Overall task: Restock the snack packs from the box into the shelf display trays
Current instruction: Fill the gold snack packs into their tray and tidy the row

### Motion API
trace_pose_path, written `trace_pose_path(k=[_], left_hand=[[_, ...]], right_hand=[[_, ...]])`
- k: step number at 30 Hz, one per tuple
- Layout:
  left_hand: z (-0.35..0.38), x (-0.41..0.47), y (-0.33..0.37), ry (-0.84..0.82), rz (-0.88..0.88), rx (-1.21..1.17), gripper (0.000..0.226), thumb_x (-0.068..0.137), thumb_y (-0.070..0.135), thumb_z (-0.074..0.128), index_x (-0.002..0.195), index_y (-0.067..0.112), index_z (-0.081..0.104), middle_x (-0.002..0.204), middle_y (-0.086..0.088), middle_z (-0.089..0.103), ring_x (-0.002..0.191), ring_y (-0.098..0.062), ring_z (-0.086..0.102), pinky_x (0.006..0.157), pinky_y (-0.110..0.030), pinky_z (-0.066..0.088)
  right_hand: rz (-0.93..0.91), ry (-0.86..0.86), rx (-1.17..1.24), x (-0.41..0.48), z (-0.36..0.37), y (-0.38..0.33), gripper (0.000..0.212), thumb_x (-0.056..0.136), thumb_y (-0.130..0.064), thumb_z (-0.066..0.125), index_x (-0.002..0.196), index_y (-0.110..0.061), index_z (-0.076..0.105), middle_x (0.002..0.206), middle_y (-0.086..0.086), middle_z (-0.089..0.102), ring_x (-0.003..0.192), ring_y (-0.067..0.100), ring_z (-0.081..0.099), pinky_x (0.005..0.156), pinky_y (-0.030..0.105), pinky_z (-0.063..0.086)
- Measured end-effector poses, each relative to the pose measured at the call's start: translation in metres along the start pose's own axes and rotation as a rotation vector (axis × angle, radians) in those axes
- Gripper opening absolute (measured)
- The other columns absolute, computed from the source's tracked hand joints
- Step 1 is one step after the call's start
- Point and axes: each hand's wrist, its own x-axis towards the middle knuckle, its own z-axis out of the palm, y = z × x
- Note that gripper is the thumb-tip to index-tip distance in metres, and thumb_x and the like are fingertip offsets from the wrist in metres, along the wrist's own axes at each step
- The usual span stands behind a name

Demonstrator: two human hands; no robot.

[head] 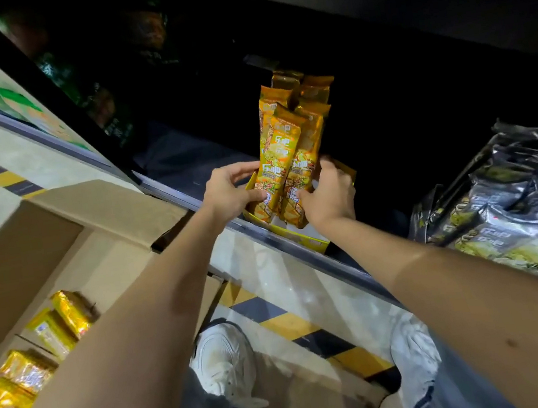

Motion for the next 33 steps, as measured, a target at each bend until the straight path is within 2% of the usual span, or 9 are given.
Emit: trace_pose_path(k=[7,11,14,17,22,26,31,33], left_hand=[[0.002,0.001,-0.008,0.054,-0.004,0.071,0.030,0.079,0.008,0.073,0.109,0.006,0.070,0.125,-0.006,0.063,0.110,-0.020,0.063,0.084,-0.046,0.057],[0.008,0.000,-0.002,0.054,0.089,0.431,0.047,0.068,0.037,0.082,0.109,0.019,0.067,0.122,0.003,0.064,0.101,-0.017,0.065,0.084,-0.038,0.057],[0.015,-0.004,0.000,0.105,0.114,0.553,0.053,0.065,0.048,0.081,0.108,0.022,0.063,0.118,0.001,0.065,0.099,-0.018,0.065,0.082,-0.035,0.056],[0.016,-0.006,0.002,0.135,0.132,0.528,0.042,0.070,0.044,0.079,0.103,0.021,0.065,0.117,0.000,0.066,0.100,-0.018,0.064,0.082,-0.036,0.056],[0.011,-0.010,0.001,0.177,0.065,0.296,0.023,0.076,0.030,0.077,0.090,0.016,0.064,0.100,-0.004,0.072,0.093,-0.012,0.065,0.087,-0.034,0.054],[0.012,-0.010,-0.001,0.166,0.053,0.205,0.024,0.078,0.029,0.075,0.088,0.015,0.060,0.099,-0.005,0.072,0.095,-0.017,0.068,0.086,-0.044,0.055],[0.014,-0.012,-0.001,0.194,0.034,0.134,0.035,0.077,0.027,0.076,0.096,0.015,0.049,0.108,-0.007,0.069,0.101,-0.018,0.066,0.086,-0.045,0.056],[0.013,-0.011,-0.001,0.167,0.006,0.132,0.037,0.076,0.028,0.076,0.097,0.014,0.050,0.108,-0.007,0.068,0.102,-0.019,0.065,0.087,-0.044,0.055]], right_hand=[[-0.054,0.005,-0.048,-0.001,0.002,0.000,0.045,0.084,-0.022,0.069,0.125,-0.015,0.053,0.124,0.012,0.060,0.118,0.032,0.055,0.093,0.043,0.051],[-0.025,0.006,-0.059,0.000,0.001,-0.001,0.042,0.085,-0.020,0.067,0.124,-0.011,0.053,0.128,0.013,0.057,0.120,0.034,0.053,0.096,0.044,0.049],[-0.020,0.003,-0.065,-0.001,0.001,-0.001,0.042,0.086,-0.019,0.066,0.125,-0.010,0.052,0.129,0.014,0.057,0.121,0.033,0.052,0.096,0.043,0.048],[-0.020,0.005,-0.051,-0.001,0.002,-0.001,0.046,0.086,-0.020,0.067,0.128,-0.013,0.050,0.129,0.013,0.057,0.122,0.033,0.051,0.096,0.043,0.047],[0.001,-0.003,-0.003,0.001,0.004,0.001,0.059,0.086,-0.022,0.067,0.138,-0.018,0.040,0.130,0.011,0.057,0.124,0.033,0.050,0.097,0.044,0.046],[0.049,0.034,0.044,0.002,0.006,0.000,0.057,0.088,-0.020,0.065,0.139,-0.018,0.041,0.132,0.011,0.054,0.125,0.032,0.047,0.099,0.044,0.045],[0.051,0.032,0.029,0.002,0.007,-0.001,0.052,0.084,-0.021,0.069,0.131,-0.017,0.048,0.128,0.011,0.059,0.120,0.032,0.055,0.095,0.046,0.050],[0.043,0.009,0.012,0.002,0.005,0.000,0.050,0.083,-0.023,0.070,0.129,-0.017,0.049,0.128,0.011,0.059,0.119,0.032,0.056,0.095,0.045,0.051]])
